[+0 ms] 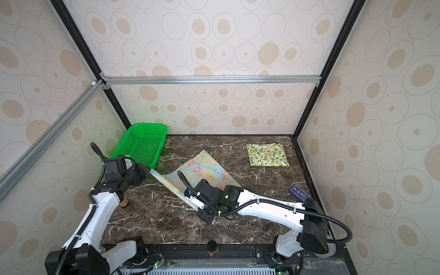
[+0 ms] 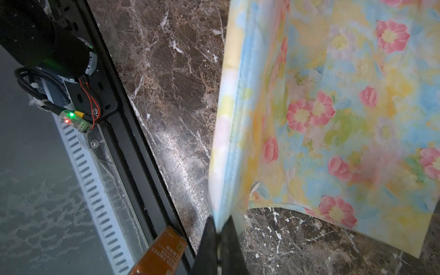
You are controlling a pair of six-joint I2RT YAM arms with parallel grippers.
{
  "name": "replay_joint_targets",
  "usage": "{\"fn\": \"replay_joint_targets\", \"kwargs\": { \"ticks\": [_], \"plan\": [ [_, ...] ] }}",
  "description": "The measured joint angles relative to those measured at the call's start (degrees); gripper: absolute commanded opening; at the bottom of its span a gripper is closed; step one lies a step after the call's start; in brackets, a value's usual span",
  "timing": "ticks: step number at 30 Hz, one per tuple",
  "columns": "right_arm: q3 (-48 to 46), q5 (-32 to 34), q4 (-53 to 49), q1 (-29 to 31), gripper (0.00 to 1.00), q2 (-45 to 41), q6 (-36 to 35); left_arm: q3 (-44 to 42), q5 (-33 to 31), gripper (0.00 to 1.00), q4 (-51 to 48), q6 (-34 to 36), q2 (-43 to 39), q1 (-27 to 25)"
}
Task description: Fold and stack the skirts
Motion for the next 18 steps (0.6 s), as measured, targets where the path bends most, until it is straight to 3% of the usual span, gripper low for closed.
{"fn": "replay_joint_targets", "kwargs": {
  "ticks": [18],
  "plan": [
    [-0.11,-0.74,2.75,7.23,0.0,-0.92,2.78,2.32,-3.23,0.0,-11.37,2.51,-9.27,2.16]
  ]
}}
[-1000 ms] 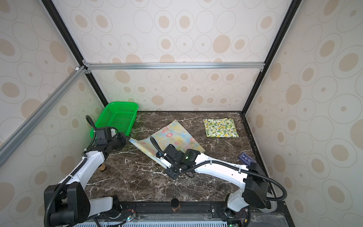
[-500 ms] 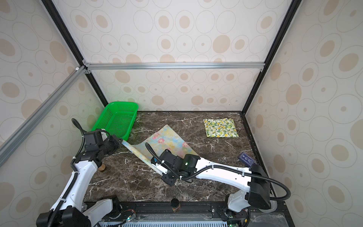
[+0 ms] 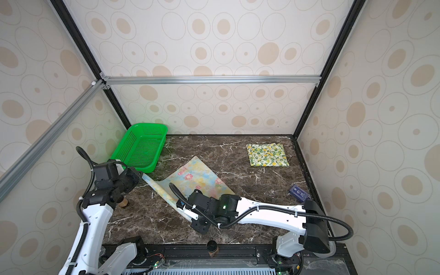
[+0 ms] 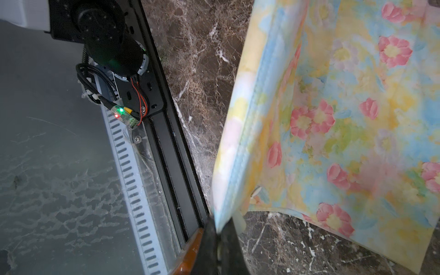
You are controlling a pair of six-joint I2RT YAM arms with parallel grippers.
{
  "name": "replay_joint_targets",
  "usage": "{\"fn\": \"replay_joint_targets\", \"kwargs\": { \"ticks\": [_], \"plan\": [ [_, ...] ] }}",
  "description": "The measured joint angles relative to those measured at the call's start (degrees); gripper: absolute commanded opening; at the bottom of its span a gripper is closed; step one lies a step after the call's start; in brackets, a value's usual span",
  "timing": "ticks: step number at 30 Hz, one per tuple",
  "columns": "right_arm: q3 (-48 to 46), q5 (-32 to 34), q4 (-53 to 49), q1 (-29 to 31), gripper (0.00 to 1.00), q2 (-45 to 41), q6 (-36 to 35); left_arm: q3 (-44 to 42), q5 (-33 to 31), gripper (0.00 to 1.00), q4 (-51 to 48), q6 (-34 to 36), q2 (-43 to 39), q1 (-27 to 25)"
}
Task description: Fold and stack the skirts
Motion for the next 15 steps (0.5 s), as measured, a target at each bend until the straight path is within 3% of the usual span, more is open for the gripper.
{"fn": "replay_joint_targets", "kwargs": {
  "ticks": [15],
  "plan": [
    [-4.2,-0.72,5.03,0.52,0.0,-1.66,2.1,2.47,1.81,0.0,-0.87,-0.13,0.37,-0.11]
  ]
}}
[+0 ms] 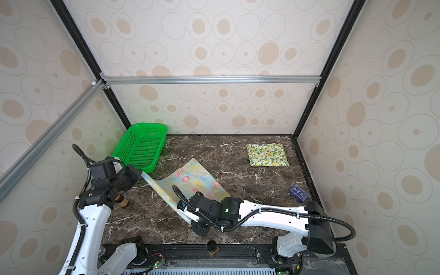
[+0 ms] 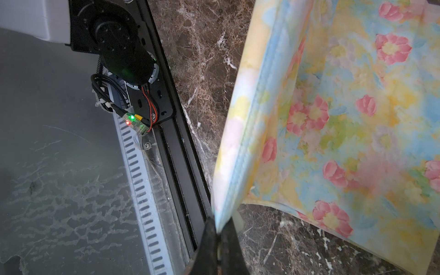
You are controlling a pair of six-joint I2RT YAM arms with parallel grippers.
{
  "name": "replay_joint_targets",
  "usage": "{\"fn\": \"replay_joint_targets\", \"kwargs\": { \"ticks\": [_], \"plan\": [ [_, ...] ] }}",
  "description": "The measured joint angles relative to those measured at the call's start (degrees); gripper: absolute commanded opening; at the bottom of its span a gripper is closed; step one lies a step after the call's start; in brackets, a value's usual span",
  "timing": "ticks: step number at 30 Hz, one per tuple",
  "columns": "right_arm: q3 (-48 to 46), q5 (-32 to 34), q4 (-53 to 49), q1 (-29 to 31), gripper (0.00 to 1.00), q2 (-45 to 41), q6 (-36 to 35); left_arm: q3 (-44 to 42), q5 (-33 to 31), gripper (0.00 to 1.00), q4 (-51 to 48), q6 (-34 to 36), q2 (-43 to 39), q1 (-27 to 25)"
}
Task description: Fold and stack the skirts
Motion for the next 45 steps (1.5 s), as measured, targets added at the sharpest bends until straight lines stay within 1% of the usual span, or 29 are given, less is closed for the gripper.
{"fn": "replay_joint_targets", "kwargs": {
  "ticks": [4,9,15,24,32,45],
  "plan": [
    [-1.03,-0.66,1.92,-1.49,0.0,0.02,1.14,0.07,-0.24,0.0,1.92,-0.26,3.5,-1.44],
    [-4.13,-3.15,4.0,-5.95,0.0,-0.17,2.69,2.4,-2.71,0.0,3.93,-0.57,10.25,-6.16],
    [-7.23,-6.45,5.73,-11.78,0.0,-1.77,4.28,6.62,-5.49,0.0,7.91,-1.42,18.93,-11.63],
    [-10.23,-11.85,9.05,-19.21,0.0,-2.36,5.88,14.4,-7.85,0.0,10.82,-1.92,31.3,-16.85],
    [-12.98,-15.13,11.56,-22.91,0.0,-2.43,7.19,20.87,-8.76,0.0,11.47,-1.92,39.45,-20.55],
    [-16.85,-16.79,15.06,-25.22,0.0,-2.54,9.4,28.63,-8.87,0.0,11.47,-1.95,49.16,-24.59]
  ]
}}
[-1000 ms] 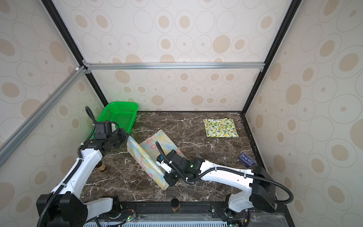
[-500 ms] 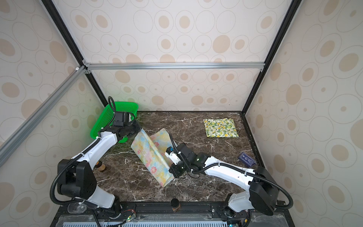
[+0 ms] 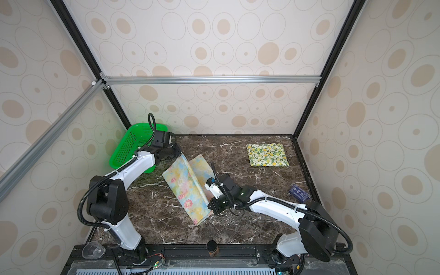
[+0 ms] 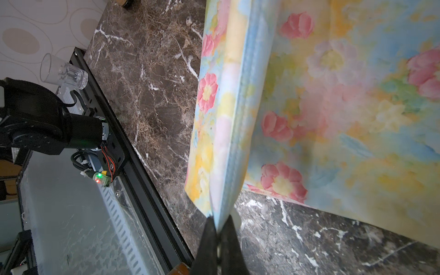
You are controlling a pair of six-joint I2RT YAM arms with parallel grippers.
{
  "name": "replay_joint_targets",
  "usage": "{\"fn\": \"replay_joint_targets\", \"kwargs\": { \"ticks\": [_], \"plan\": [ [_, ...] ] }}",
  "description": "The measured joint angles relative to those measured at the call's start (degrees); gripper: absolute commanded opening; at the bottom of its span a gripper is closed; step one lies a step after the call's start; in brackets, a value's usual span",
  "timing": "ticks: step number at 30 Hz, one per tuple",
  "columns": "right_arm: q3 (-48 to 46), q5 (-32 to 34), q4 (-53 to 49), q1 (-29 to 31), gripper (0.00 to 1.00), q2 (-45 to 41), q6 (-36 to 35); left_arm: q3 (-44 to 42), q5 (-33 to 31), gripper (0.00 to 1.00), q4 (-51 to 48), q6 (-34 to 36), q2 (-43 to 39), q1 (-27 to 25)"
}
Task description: Fold and stack the skirts
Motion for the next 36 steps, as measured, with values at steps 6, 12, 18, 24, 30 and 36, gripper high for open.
{"fn": "replay_joint_targets", "kwargs": {
  "ticks": [6,12,18,24,30,36],
  "plan": [
    [-0.85,-0.98,0.46,-1.66,0.0,-0.33,0.9,2.51,-0.02,0.0,0.11,0.0,3.54,-1.14],
    [-1.05,-1.46,0.7,-2.56,0.0,-0.33,1.64,4.52,0.0,0.0,0.17,-0.02,6.4,-1.81],
    [-1.25,-1.31,0.68,-3.06,0.0,-0.33,1.88,6.47,0.11,0.0,0.2,-0.22,8.9,-2.43],
    [-1.27,-0.42,0.2,-3.19,0.0,-0.33,1.86,8.2,0.17,0.0,0.24,-0.44,10.86,-3.26],
    [-1.27,0.96,-0.22,-3.21,0.0,-0.33,1.84,9.7,0.24,0.0,0.28,-0.61,11.91,-3.78],
    [-1.27,2.45,-1.09,-3.21,0.0,-0.33,1.68,10.32,0.22,0.0,0.26,-0.63,12.87,-4.07]
  ]
}}
